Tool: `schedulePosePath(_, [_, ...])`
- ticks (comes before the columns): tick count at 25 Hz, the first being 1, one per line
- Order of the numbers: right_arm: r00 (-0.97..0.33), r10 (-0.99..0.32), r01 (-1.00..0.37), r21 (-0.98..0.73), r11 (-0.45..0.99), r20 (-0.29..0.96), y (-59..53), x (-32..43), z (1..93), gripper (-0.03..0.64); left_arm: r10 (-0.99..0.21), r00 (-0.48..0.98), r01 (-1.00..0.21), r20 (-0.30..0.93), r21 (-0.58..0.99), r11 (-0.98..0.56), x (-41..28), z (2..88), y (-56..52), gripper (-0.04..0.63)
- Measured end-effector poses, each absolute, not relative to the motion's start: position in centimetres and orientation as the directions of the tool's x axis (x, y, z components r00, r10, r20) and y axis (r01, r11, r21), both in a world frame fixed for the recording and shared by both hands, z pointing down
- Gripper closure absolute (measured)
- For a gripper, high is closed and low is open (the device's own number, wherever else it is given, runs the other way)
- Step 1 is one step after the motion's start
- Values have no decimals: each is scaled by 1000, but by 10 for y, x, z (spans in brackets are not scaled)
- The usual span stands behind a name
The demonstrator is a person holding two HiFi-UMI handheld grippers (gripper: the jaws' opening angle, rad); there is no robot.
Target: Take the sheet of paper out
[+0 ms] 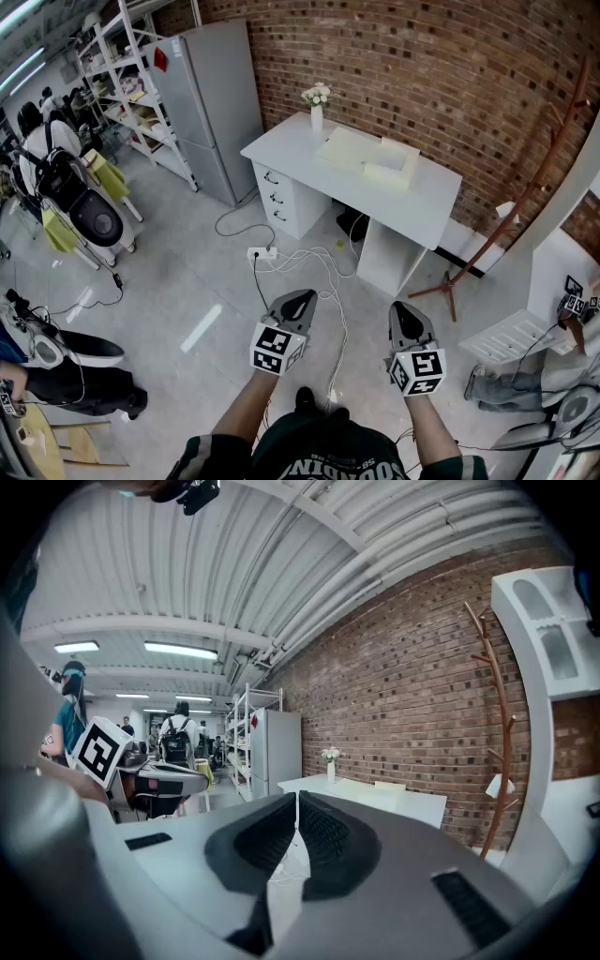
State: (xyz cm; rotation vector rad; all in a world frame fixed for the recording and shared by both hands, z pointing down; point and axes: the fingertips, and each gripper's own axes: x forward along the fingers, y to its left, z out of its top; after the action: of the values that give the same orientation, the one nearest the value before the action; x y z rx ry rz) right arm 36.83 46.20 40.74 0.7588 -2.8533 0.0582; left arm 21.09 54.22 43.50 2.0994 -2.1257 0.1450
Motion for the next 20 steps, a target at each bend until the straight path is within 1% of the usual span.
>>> schedulePosePath(6, [-880, -455, -461, -19, 887, 136, 462, 351, 406, 546, -984, -12, -999, 177, 41, 20, 194, 439, 537, 584])
schedulePosePath(14, [-882, -444, -449, 5, 893, 154, 460, 333, 413, 546, -983, -8, -998, 185, 55, 18, 179, 447, 530, 584])
schedulePosePath(20, [-886, -445, -449, -2, 894, 132, 459, 316, 406, 546, -983, -15, -999, 183, 40, 22, 165, 446, 531, 585])
